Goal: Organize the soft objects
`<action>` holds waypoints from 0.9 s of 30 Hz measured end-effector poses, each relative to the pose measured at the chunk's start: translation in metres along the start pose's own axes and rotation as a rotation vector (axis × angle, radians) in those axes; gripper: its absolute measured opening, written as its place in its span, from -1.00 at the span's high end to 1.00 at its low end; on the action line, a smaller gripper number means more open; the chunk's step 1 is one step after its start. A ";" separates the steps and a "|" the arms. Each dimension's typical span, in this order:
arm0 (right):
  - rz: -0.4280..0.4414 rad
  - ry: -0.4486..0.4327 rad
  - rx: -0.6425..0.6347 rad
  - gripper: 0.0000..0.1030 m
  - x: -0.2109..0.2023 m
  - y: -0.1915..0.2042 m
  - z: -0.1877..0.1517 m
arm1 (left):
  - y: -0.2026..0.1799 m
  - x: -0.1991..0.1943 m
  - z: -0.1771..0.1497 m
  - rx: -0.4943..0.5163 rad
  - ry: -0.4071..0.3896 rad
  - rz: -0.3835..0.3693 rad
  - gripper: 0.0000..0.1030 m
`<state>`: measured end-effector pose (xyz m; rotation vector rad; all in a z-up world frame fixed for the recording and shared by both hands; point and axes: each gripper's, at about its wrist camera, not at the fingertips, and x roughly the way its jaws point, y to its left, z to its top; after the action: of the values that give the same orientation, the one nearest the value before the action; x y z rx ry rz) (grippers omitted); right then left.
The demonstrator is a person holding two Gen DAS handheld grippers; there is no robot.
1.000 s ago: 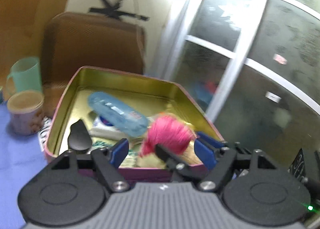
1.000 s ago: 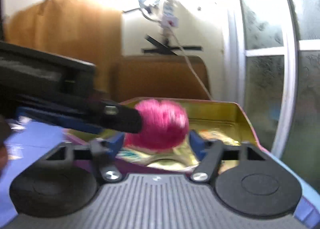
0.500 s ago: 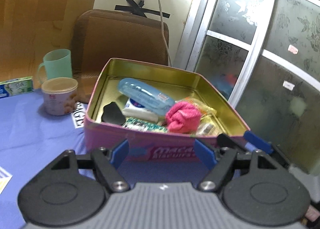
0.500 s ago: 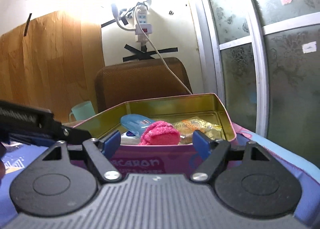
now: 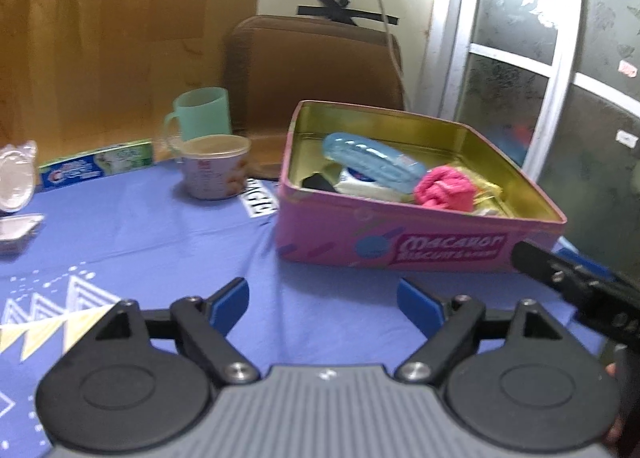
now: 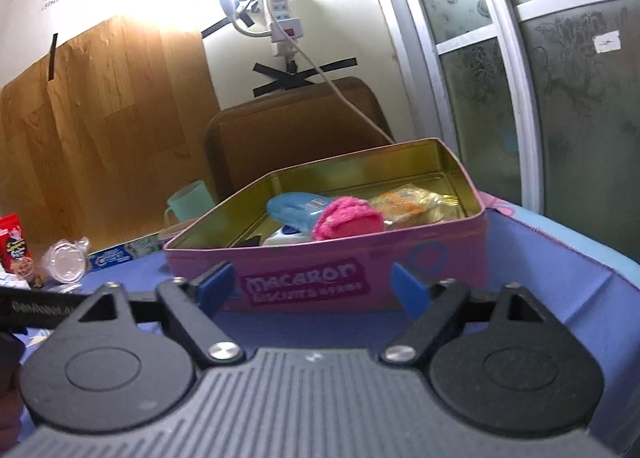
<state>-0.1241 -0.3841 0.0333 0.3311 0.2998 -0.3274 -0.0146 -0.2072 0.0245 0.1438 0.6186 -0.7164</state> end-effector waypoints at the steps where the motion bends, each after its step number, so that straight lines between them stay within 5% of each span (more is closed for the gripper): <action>1: 0.008 0.001 0.000 -0.84 -0.001 0.002 0.000 | 0.002 -0.001 -0.001 0.000 0.002 0.009 -0.73; 11: 0.053 0.032 0.009 -0.85 -0.006 0.028 -0.003 | 0.018 -0.011 -0.011 -0.009 0.012 0.078 -0.99; 27: 0.063 0.044 0.028 -0.85 -0.007 0.035 -0.004 | 0.026 -0.017 -0.015 0.007 0.012 0.101 -0.99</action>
<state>-0.1189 -0.3495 0.0411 0.3744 0.3272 -0.2629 -0.0150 -0.1728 0.0200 0.1852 0.6163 -0.6205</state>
